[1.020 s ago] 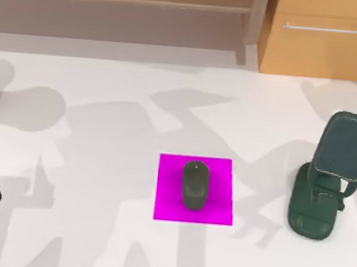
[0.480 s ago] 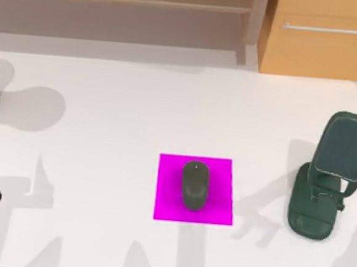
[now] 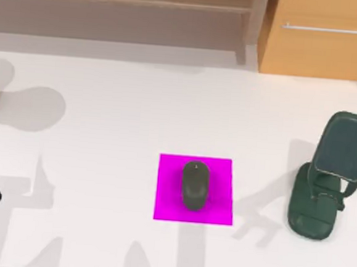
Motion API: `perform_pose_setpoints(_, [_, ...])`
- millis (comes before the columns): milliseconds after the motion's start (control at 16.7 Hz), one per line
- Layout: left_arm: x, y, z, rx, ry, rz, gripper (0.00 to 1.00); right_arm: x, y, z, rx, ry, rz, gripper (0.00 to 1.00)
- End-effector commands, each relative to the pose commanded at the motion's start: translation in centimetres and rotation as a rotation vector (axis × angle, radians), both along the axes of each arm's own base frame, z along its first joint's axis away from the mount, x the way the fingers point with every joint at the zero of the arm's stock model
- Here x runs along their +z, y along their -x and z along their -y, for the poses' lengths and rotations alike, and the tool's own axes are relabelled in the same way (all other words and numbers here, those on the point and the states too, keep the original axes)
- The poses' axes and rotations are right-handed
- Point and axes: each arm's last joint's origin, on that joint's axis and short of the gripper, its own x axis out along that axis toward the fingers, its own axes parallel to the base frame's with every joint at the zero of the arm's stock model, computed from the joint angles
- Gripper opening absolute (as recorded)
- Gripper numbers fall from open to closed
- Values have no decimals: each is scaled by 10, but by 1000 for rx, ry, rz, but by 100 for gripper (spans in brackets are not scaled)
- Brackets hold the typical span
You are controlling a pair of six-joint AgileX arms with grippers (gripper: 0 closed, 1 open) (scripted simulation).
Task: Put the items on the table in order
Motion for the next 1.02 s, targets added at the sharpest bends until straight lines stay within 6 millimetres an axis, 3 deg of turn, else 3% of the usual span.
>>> perform_pose_setpoints(300, [0,0,0,0,0,0,100,-4,-1,0,3,-1,-2,100])
perform_pose_setpoints(780, [0,0,0,0,0,0,100,-63,-2,0,0,2,2,100])
perform_pose_setpoints(1020, [0,0,0,0,0,0,100,-70,-1,-1,0,0,0,100])
